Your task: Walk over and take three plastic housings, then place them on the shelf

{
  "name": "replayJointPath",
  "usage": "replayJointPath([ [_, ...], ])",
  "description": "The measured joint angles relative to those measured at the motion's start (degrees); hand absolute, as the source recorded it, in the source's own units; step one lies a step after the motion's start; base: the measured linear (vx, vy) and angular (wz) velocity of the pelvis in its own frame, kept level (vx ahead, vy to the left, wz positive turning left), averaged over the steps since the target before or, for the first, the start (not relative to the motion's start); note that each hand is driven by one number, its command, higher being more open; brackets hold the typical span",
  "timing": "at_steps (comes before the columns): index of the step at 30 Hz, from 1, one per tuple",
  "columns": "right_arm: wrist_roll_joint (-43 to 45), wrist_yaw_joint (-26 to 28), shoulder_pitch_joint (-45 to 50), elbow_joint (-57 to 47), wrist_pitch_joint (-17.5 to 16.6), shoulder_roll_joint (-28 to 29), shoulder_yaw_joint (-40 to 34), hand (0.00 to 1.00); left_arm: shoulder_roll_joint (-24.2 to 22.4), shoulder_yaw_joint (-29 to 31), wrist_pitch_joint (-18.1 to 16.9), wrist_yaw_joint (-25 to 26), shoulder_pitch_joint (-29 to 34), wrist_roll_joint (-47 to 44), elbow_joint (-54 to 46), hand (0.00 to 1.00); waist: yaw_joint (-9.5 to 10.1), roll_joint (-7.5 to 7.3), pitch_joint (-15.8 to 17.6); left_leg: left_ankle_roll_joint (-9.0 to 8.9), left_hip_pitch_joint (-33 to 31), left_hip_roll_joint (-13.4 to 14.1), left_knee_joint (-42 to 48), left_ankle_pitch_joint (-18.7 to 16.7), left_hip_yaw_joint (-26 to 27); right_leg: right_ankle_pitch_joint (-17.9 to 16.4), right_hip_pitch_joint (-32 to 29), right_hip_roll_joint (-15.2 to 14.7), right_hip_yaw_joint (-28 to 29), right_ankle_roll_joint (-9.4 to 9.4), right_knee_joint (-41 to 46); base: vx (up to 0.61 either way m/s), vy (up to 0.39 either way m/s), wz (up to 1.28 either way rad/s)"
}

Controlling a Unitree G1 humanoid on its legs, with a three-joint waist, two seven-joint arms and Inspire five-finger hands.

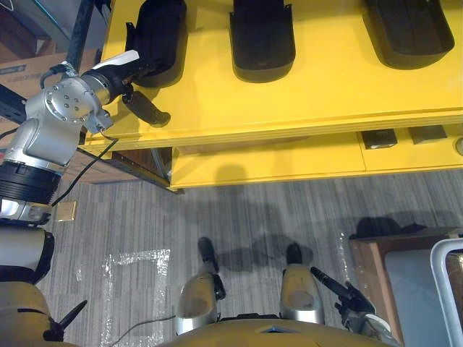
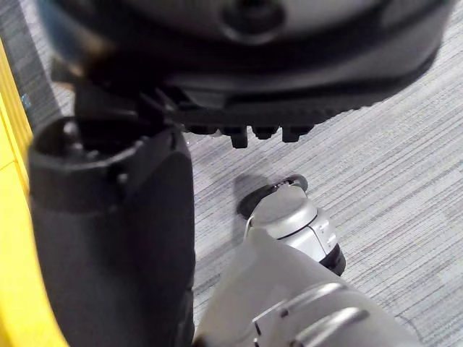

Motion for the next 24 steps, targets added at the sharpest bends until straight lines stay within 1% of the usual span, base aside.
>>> replayJointPath([
  [5,-0.03,-0.04,0.05,0.09,0.33,-0.04,-2.29,1.00,0.03,0.99,0.31,-2.51,2.02,-0.11,-1.01,1.00,-0.10,0.86,-0.36,0.02,0.55,-0.03,-0.01,0.01,0.32,-0.02,0.48,-0.05,0.01,0.01,-0.06,0.01,-0.001,-0.01],
  [7,-0.06,-0.13,0.05,0.04,0.69,-0.06,-2.88,1.00,0.17,0.99,1.42,-3.87,2.24,-0.12,-1.17,1.00,-0.10,1.30,-0.56,0.01,0.69,-0.03,-0.02,0.01,0.33,-0.03,0.69,-0.05,-0.02,0.02,-0.06,0.00,0.000,0.00],
  [9,-0.22,-0.12,0.07,0.10,0.80,-0.06,-3.05,1.00,1.13,1.35,1.42,-4.28,4.09,-0.12,-2.48,1.00,-0.29,1.51,-0.65,-0.01,1.16,-0.02,-0.03,-0.02,0.48,-0.04,1.04,-0.07,0.03,0.02,-0.10,0.00,-0.006,-0.04],
  [13,-2.13,-0.16,0.07,0.10,0.84,-0.06,-3.25,1.00,1.13,2.02,1.41,-4.83,5.86,-0.16,-2.74,1.00,-0.26,1.98,-0.94,-0.33,1.33,-0.02,-0.05,-0.28,0.56,-0.09,1.22,-0.08,0.01,0.00,-0.14,0.00,-0.001,-0.01],
  [18,-2.22,-0.13,0.07,0.13,0.85,-0.06,-3.58,1.00,1.22,2.21,1.50,-5.75,6.24,-0.24,-2.74,1.00,-0.10,2.25,-1.10,-0.35,1.31,-0.02,-0.05,-0.29,0.61,-0.10,1.23,-0.09,0.00,0.01,-0.29,0.00,0.000,0.00],
  [21,-2.24,-0.15,0.07,0.23,0.85,-0.06,-3.62,1.00,2.16,2.21,1.55,-5.32,6.41,-1.19,-2.75,1.00,-0.31,2.26,-1.10,-0.24,1.32,-0.03,-0.05,-0.20,0.60,-0.09,1.23,-0.09,0.01,0.01,-0.28,0.00,0.000,0.00],
  [24,-2.28,-0.22,0.07,0.76,0.62,-0.06,-3.64,1.00,2.92,2.32,1.42,-1.11,6.41,-1.95,-2.77,1.00,-0.34,2.30,-1.13,0.07,1.36,-0.04,-0.04,0.05,0.58,-0.09,1.24,-0.09,0.01,0.01,-0.27,0.00,0.000,0.00],
])
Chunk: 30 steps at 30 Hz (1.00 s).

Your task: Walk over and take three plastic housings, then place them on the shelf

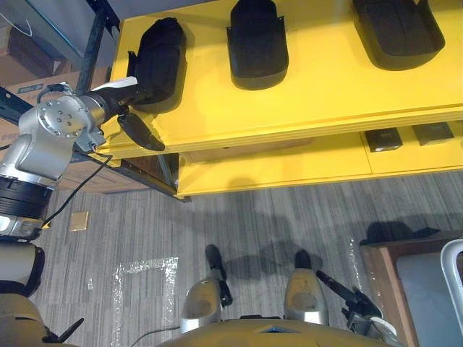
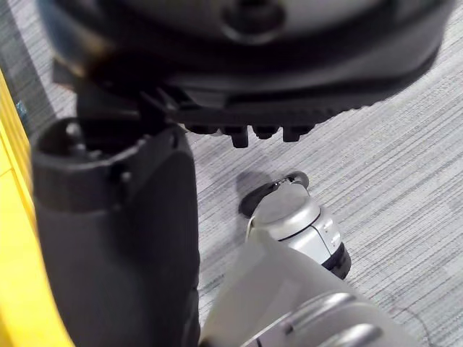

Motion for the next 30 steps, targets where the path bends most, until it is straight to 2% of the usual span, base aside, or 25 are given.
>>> replayJointPath([
  [5,-0.48,-0.05,0.00,1.09,-0.61,0.00,-0.02,1.00,0.05,1.58,-1.84,11.57,-0.03,-0.75,0.01,1.00,-0.44,0.00,0.00,0.18,0.08,-0.04,0.06,0.21,-0.15,0.00,0.02,0.01,0.01,0.00,0.18,0.00,0.000,0.00],
  [6,-0.48,-0.10,0.00,1.46,-1.33,0.01,-0.02,1.00,0.05,2.15,-3.06,15.58,-0.08,-0.75,0.01,1.00,-0.71,-0.01,-0.01,0.18,0.13,-0.04,0.10,0.27,-0.16,0.00,0.04,0.01,0.03,0.00,0.21,0.00,0.000,0.00],
  [10,-0.47,-0.95,0.00,1.75,-2.45,0.01,-0.01,1.00,0.05,2.46,-6.08,26.37,-0.38,-4.77,-0.29,1.00,-1.52,-0.03,-0.01,0.25,0.23,-0.02,0.14,0.39,-0.16,0.01,0.03,0.08,0.20,0.00,0.19,0.00,0.000,0.00],
  [14,-0.47,-1.07,0.00,2.84,-3.09,0.06,-0.20,1.00,-0.10,2.71,-9.39,34.76,-0.38,-4.38,-3.81,1.00,-1.91,-0.15,-0.06,0.28,0.34,0.02,0.04,0.49,-0.09,0.06,0.03,0.17,0.44,0.03,0.15,0.00,0.000,0.00],
  [18,-0.47,-1.00,-0.02,3.89,-3.71,0.69,-0.64,1.00,-1.22,4.42,-12.46,40.60,-0.37,-4.27,-5.75,1.00,-2.34,-0.85,-0.36,0.30,0.79,0.05,0.02,0.54,0.06,0.21,0.45,0.23,0.66,0.15,-0.22,0.00,0.000,-0.05],
  [23,-1.62,-0.92,-0.03,5.13,-3.80,2.50,-0.70,1.00,-3.33,8.14,-14.34,44.91,0.73,-4.20,-7.12,1.00,-2.63,-2.63,-1.17,0.03,2.29,0.22,-0.02,0.27,0.59,1.07,2.24,0.51,1.36,0.20,-2.19,-0.01,-0.005,-0.10],
  [26,-1.75,-1.06,0.07,5.21,-3.68,3.22,-0.70,1.00,-5.17,13.44,-15.51,47.72,6.82,-2.41,-10.42,1.00,-2.86,-2.83,-1.42,0.05,2.54,0.27,-0.02,0.23,0.82,1.64,2.83,0.58,1.55,0.26,-3.27,-0.01,-0.007,-0.06],
  [29,-1.75,-1.46,0.53,5.32,-3.43,4.13,-0.71,1.00,-9.45,19.03,-16.81,52.53,17.12,3.02,-13.75,1.00,-2.71,-3.27,-2.10,-0.01,3.22,0.40,-0.02,0.19,0.77,1.92,4.03,0.72,1.39,0.28,-4.13,0.00,-0.006,0.01],
  [30,-1.73,-1.74,1.12,5.31,-3.42,4.76,-0.69,1.00,-13.22,21.48,-17.29,55.00,23.06,5.19,-15.69,1.00,-2.55,-3.52,-3.16,-0.29,3.27,0.54,-0.02,-0.07,0.50,1.98,4.58,0.85,0.96,0.22,-4.80,0.01,-0.019,0.06],
])
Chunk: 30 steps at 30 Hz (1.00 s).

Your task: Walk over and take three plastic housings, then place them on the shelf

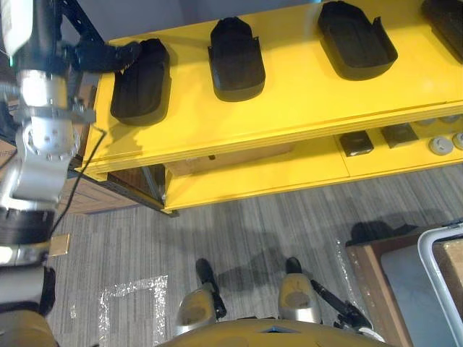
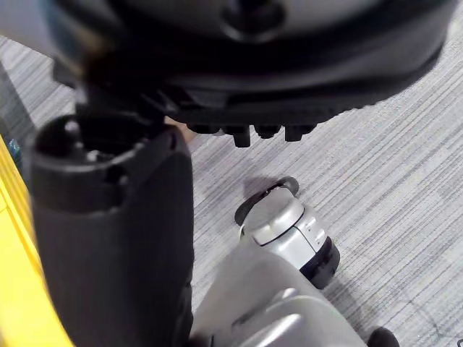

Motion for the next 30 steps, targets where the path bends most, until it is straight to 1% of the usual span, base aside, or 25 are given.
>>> replayJointPath([
  [1,0.01,-0.18,0.26,0.00,0.03,0.29,0.00,1.00,-1.63,0.81,-0.24,0.85,2.28,1.26,-0.56,1.00,0.24,-0.14,-0.44,-0.06,-0.04,0.06,0.00,-0.07,-0.08,-0.02,0.04,0.05,-0.10,-0.03,-0.05,0.01,-0.022,0.08],
  [4,0.10,-0.91,1.26,0.41,0.09,1.47,0.00,1.00,-8.93,1.60,-0.49,4.52,11.35,6.06,-1.58,1.00,1.68,-0.85,-1.36,-0.50,-0.27,0.31,0.01,-0.44,-1.00,-0.31,0.61,0.35,-0.96,-0.54,-0.50,0.00,-0.025,0.12],
  [5,0.13,-1.41,1.23,0.76,0.10,1.56,0.02,1.00,-11.26,1.58,-0.83,5.08,13.49,4.72,-1.58,1.00,1.95,-1.04,-1.47,-0.82,-0.45,0.30,0.01,-0.74,-1.40,-0.43,0.78,0.36,-1.18,-0.72,-0.85,-0.02,-0.022,0.19],
  [6,0.23,-2.00,1.24,0.92,0.09,1.77,0.02,1.00,-14.62,1.58,-1.69,5.36,16.05,0.37,-1.60,1.00,2.58,-1.26,-1.59,-0.87,-0.56,0.28,0.02,-0.78,-1.56,-0.53,0.80,0.36,-1.34,-0.85,-0.92,-0.02,-0.007,0.13],
  [8,0.28,-2.54,1.21,1.06,0.09,2.03,0.04,1.00,-20.92,1.24,-3.30,5.30,19.68,-8.51,-2.01,1.00,3.03,-1.50,-1.72,-0.90,-1.07,0.23,0.03,-0.78,-2.31,-0.57,0.74,0.36,-1.88,-0.89,-0.94,-0.02,-0.009,0.15],
  [10,0.28,-2.89,1.14,1.50,0.09,2.04,0.07,1.00,-24.81,-0.07,-3.69,5.26,22.56,-10.39,-2.07,1.00,3.21,-1.51,-1.72,-0.90,-1.25,0.23,0.07,-0.75,-2.79,-0.64,0.78,0.39,-2.31,-0.97,-0.92,-0.01,-0.011,0.12],
  [11,0.34,-3.06,1.08,1.96,0.02,2.05,0.08,1.00,-26.37,-1.65,-4.72,4.98,24.40,-12.49,-2.19,1.00,3.20,-1.49,-1.71,-0.87,-1.21,0.23,0.14,-0.72,-2.92,-0.72,0.90,0.41,-2.33,-1.05,-0.90,0.00,-0.009,0.05],
  [12,0.42,-3.11,1.08,2.14,0.02,2.07,0.08,1.00,-27.05,-2.57,-5.20,4.77,25.07,-12.91,-2.22,1.00,3.21,-1.45,-1.72,-0.85,-1.22,0.23,0.18,-0.71,-2.98,-0.74,0.92,0.42,-2.34,-1.08,-0.89,0.00,0.000,0.00],
  [14,1.06,-3.18,1.04,2.85,0.02,2.18,0.18,1.00,-28.81,-6.45,-6.19,3.13,26.80,-14.40,-2.77,1.00,3.20,-1.43,-1.72,-0.81,-1.22,0.25,0.19,-0.68,-3.02,-0.76,0.95,0.48,-2.36,-1.08,-0.89,0.00,0.000,0.00],
  [16,2.02,-3.21,1.01,3.07,0.02,2.28,0.26,1.00,-29.60,-8.57,-7.39,1.70,26.89,-14.58,-2.77,1.00,3.16,-1.37,-1.74,-0.79,-1.21,0.26,0.20,-0.67,-3.02,-0.77,0.95,0.51,-2.36,-1.07,-0.90,0.00,0.000,0.00],
  [19,2.04,-3.35,0.98,3.20,-0.23,2.35,0.26,1.00,-29.73,-9.45,-9.83,0.13,26.85,-14.39,-3.22,1.00,2.86,-1.03,-1.91,-0.77,-1.10,0.30,0.20,-0.67,-2.89,-0.78,0.94,0.56,-2.22,-1.07,-0.92,0.00,-0.005,-0.02],
  [22,2.10,-3.58,0.97,4.28,-0.41,2.07,0.22,1.00,-29.71,-9.44,-11.13,-1.18,26.84,-14.19,-4.72,1.00,3.08,-0.52,-2.21,-0.74,-1.06,0.32,0.21,-0.66,-2.90,-0.78,1.10,0.59,-2.26,-1.07,-0.91,0.00,0.000,0.00],
  [24,2.23,-3.66,0.93,4.75,-0.37,1.73,0.20,1.00,-29.70,-9.50,-11.46,-2.85,26.85,-14.69,-5.14,1.00,3.12,-0.27,-2.32,-0.73,-1.05,0.33,0.21,-0.66,-2.91,-0.79,1.12,0.60,-2.27,-1.08,-0.92,0.00,0.000,0.00],
  [26,2.22,-3.72,0.80,5.31,-0.38,1.44,0.18,1.00,-29.66,-10.02,-11.60,-5.28,26.85,-18.71,-5.72,1.00,3.13,-0.12,-2.37,-0.73,-1.05,0.34,0.21,-0.67,-2.92,-0.80,1.15,0.61,-2.29,-1.08,-0.92,0.00,0.000,0.00],
  [28,2.22,-3.85,0.76,5.37,-0.40,1.44,0.16,1.00,-29.64,-10.87,-11.65,-6.32,26.86,-20.56,-5.78,1.00,3.10,-0.04,-2.41,-0.72,-1.02,0.34,0.21,-0.68,-2.92,-0.81,1.18,0.61,-2.29,-1.07,-0.93,0.00,0.000,0.00],
  [30,2.22,-3.90,0.74,5.38,-0.43,1.43,0.12,1.00,-29.64,-11.56,-11.66,-6.21,26.86,-20.63,-5.82,1.00,3.07,0.02,-2.39,-0.72,-1.02,0.33,0.21,-0.68,-2.92,-0.82,1.18,0.61,-2.29,-1.07,-0.93,0.00,0.000,0.00],
])
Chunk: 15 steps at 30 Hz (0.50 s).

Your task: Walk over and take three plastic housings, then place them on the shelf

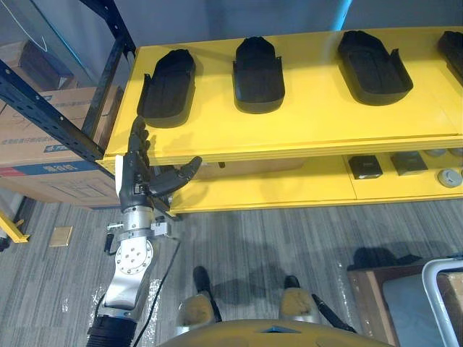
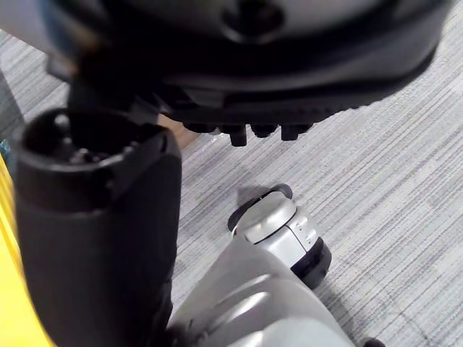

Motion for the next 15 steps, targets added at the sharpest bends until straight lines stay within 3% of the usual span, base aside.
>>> replayJointPath([
  [3,0.00,-0.01,-0.02,0.02,-0.08,-0.02,-0.03,1.00,0.15,-0.15,0.23,1.28,0.00,5.21,-0.36,1.00,0.03,0.19,0.03,-0.02,-0.02,0.00,-0.01,-0.05,0.00,-0.02,-0.01,-0.01,-0.01,0.02,0.01,0.00,0.000,0.00],
  [7,0.00,0.03,-0.02,0.03,0.00,-0.62,-0.03,1.00,3.12,-0.20,5.81,0.83,-0.11,15.73,-2.94,1.00,-0.04,0.94,-0.32,0.39,-0.04,0.00,-0.02,-0.34,0.06,-0.05,-0.09,-0.03,0.01,0.05,0.00,0.00,0.000,0.00],
  [10,-0.04,0.45,-0.03,0.00,0.10,-1.48,-0.04,1.00,5.42,-0.21,9.80,-1.05,-1.00,15.79,-3.04,1.00,-0.22,1.64,-0.34,0.36,-0.04,0.00,-0.03,-0.37,0.18,-0.07,-0.17,-0.04,0.07,0.08,0.01,0.00,0.000,0.00],
  [15,-0.28,1.12,-0.15,0.00,0.35,-2.08,-0.16,1.00,7.25,-0.19,11.47,-1.24,-1.38,15.28,-3.02,1.00,-0.19,2.05,-0.20,0.37,-0.03,0.00,0.00,-0.26,0.24,-0.09,-0.20,-0.05,0.11,0.14,0.05,0.00,0.000,0.00],
])
